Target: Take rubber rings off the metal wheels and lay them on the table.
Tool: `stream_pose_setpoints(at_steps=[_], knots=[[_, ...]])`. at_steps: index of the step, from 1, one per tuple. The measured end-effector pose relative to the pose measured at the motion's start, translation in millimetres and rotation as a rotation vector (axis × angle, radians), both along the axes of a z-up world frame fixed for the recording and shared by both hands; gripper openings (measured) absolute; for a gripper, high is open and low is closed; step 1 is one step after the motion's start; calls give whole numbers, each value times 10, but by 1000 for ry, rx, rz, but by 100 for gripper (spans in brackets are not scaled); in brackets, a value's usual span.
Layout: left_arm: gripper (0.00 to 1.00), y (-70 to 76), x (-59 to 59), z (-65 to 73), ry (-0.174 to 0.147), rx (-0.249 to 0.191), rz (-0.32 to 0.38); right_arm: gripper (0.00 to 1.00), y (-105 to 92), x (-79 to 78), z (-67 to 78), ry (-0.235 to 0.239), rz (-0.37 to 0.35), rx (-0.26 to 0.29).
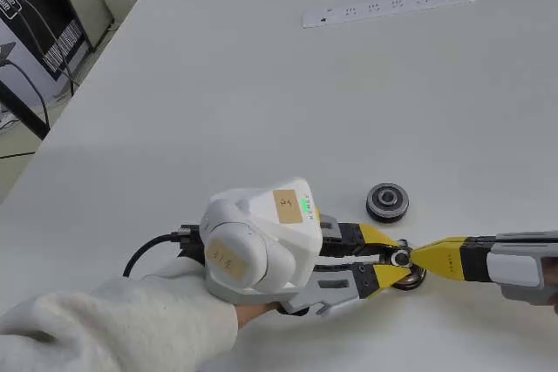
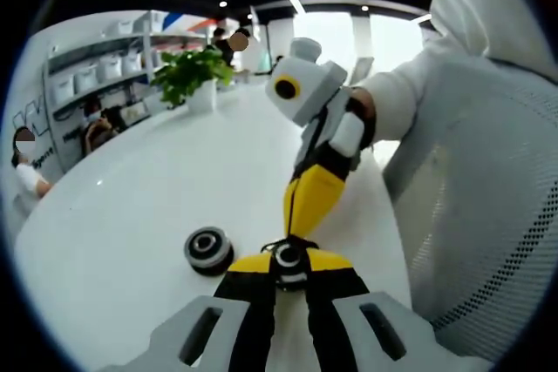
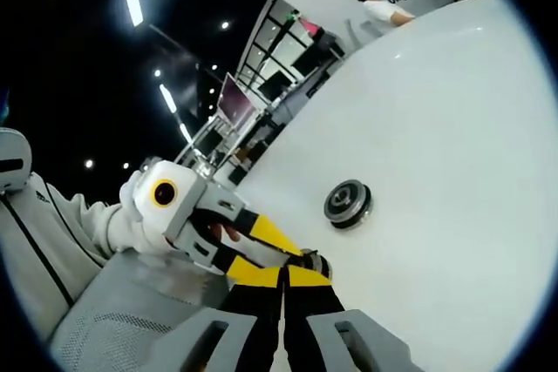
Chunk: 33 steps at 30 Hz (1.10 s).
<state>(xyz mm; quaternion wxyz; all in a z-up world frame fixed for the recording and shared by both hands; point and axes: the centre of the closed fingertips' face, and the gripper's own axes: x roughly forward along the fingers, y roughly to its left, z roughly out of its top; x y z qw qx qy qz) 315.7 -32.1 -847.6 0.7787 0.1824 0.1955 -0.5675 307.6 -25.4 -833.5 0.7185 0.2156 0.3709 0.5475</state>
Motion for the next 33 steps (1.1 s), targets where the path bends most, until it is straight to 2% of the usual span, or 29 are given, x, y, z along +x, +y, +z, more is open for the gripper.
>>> stream_pose_setpoints(at_steps=[4, 7, 9, 14, 16, 17, 18, 20, 22, 24, 27, 29, 33], knots=[[13, -1, 0, 0, -1, 1, 0, 0, 3, -3, 15, -3, 0, 6], [13, -1, 1, -1, -1, 1, 0, 0, 27, -13, 81, -7, 6, 36], [13, -1, 1, -1, -2, 1, 1, 0, 24, -4, 78, -21, 5, 26], [13, -3, 4, 0, 5, -4, 13, 0, 11, -3, 103, -14, -2, 39], [13, -7, 4, 1, 3, -2, 15, 0, -1, 17, 81, -20, -10, 29], [13, -8, 4, 0, 3, -1, 16, 0, -50, 62, 1, -30, -32, -20], [13, -10, 2, 0, -2, 3, 16, 0, -72, 72, -37, -54, -29, -47], [13, -11, 2, 0, -8, 5, 14, 0, -63, 53, -37, -46, -27, -46], [13, -11, 4, 1, 1, 4, 21, 0, -59, 42, -44, -48, -22, -50], [14, -16, 1, 2, 1, 12, 22, 0, -75, 54, -70, -63, -23, -76], [14, -15, 0, 5, -4, 26, 15, 0, -91, 62, -78, -60, -27, -85], [14, -14, -6, 31, -13, 36, 1, 0, -98, 58, -65, -60, -28, -85], [18, -24, -49, 98, -7, 36, -16, 0, -117, 60, -43, -70, -32, -94]])
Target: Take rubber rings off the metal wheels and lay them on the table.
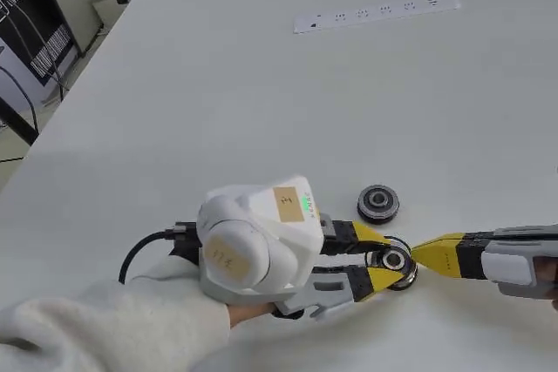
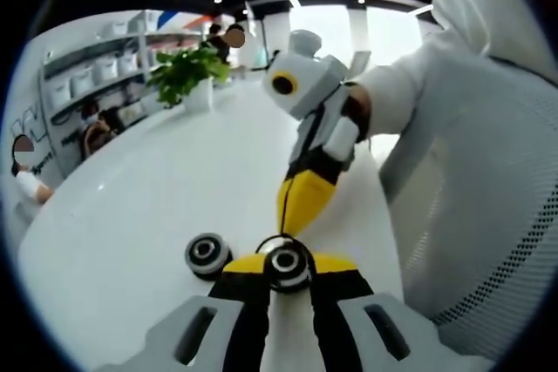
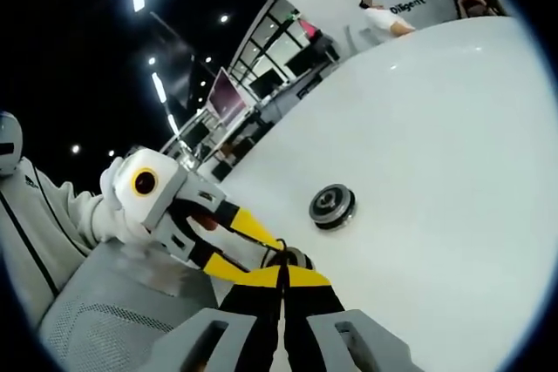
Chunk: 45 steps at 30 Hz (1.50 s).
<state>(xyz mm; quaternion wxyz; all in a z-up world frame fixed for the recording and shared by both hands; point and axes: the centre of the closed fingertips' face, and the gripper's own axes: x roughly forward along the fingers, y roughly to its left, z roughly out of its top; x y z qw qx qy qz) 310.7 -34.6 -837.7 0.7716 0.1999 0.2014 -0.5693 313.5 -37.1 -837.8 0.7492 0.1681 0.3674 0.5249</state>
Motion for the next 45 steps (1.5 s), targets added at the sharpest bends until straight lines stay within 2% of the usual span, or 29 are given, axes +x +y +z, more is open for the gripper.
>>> stream_pose_setpoints(at_steps=[5, 8, 11, 14, 19, 23, 26, 31, 34, 45], knots=[[26, 26, -79, 137, 20, -31, -12, 0, -29, -5, 62, -14, -9, 0], [32, 53, -79, 205, 17, -33, -13, 0, -43, -3, 90, -20, -13, -2], [40, 80, -79, 298, 46, -60, -2, 0, -71, 1, 127, -30, -21, -5], [45, 119, -60, 388, 30, -78, 4, 0, -89, -1, 169, -37, -27, -3], [58, 199, -10, 515, 23, -106, 41, 0, -121, 9, 250, -55, -45, -1], [63, 299, -3, 631, 21, -132, 69, 0, -133, 5, 306, -63, -55, -1], [68, 416, 1, 688, 5, -136, 100, 0, -141, 10, 346, -70, -62, 1], [75, 586, -6, 683, 17, -136, 142, 0, -145, 9, 416, -79, -68, 6], [79, 633, -19, 721, 24, -147, 154, 0, -141, 11, 454, -82, -73, 10], [92, 832, -77, 816, 13, -176, 192, 0, -105, -6, 570, -104, -61, 4]])
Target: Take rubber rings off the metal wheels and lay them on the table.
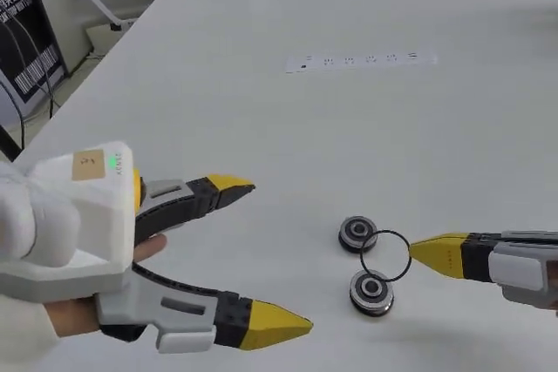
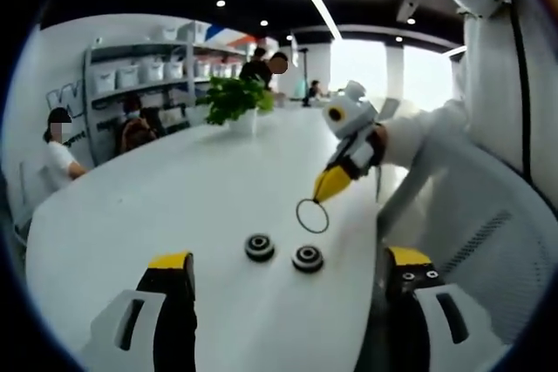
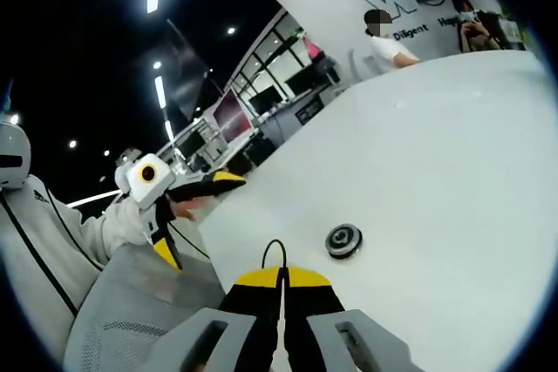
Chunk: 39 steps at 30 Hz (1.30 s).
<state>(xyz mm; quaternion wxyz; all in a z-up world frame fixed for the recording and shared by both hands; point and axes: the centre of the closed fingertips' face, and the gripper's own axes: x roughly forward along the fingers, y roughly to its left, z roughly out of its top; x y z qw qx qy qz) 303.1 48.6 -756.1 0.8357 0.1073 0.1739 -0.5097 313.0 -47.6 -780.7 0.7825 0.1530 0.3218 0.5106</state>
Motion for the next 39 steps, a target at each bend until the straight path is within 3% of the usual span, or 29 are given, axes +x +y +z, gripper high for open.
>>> stream_pose_setpoints(at_steps=[8, 16, 23, 39], knots=[[99, 119, -15, 85, -6, -53, 26, 0, 11, 5, 74, -11, 5, -1], [100, 211, -30, 84, -5, -70, 42, 0, 24, 7, 134, -21, 11, -7], [100, 269, -32, 24, -10, -58, 48, 0, 43, 9, 166, -31, 19, -21], [100, 303, -54, -81, 18, -52, 48, 0, 183, -1, 168, -50, 78, -56]])
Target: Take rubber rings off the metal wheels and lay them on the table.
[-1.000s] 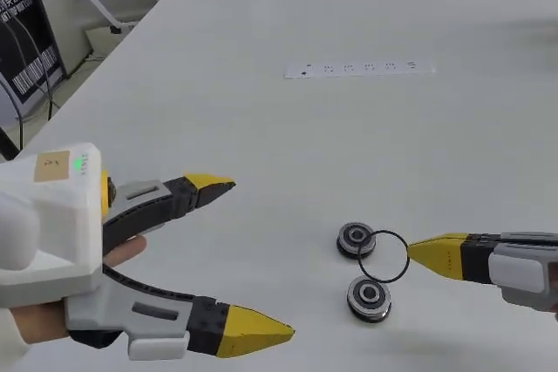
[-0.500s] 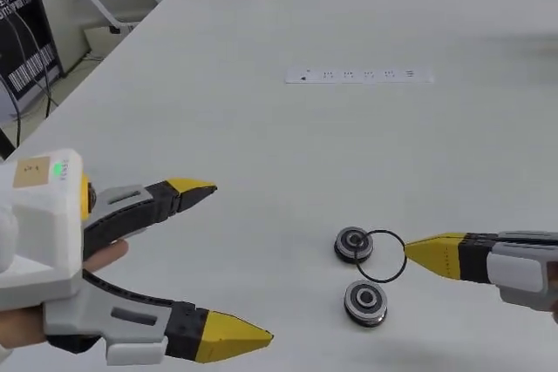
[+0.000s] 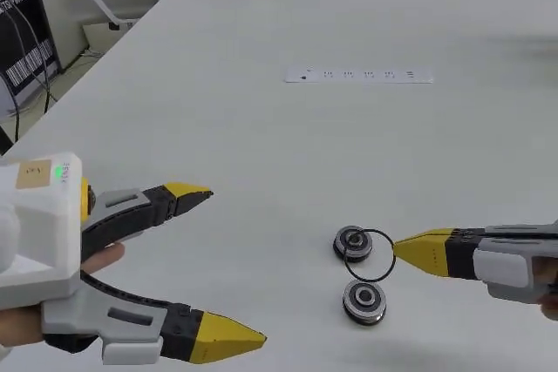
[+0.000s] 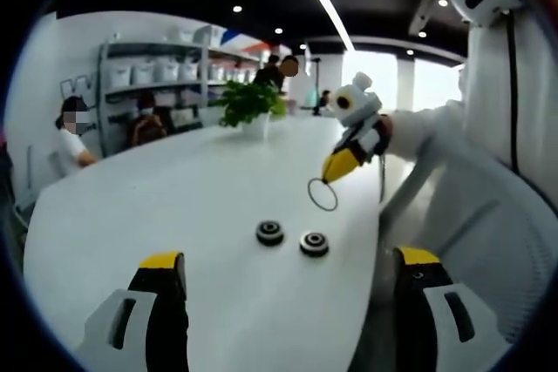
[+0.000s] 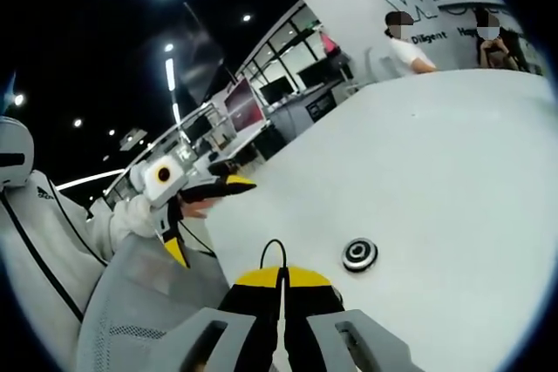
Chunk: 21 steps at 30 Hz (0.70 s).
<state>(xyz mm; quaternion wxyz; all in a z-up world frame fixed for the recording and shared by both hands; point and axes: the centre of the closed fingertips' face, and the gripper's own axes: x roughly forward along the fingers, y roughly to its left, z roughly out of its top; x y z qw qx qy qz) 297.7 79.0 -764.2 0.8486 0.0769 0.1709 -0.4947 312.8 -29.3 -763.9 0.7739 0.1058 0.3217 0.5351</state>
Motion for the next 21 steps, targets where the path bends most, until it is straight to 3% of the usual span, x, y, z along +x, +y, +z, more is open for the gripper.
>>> stream_pose_setpoints(at_steps=[21], knots=[[100, -27, -76, -160, 39, 50, -35, 0, 358, -133, -271, -15, 173, -113]])
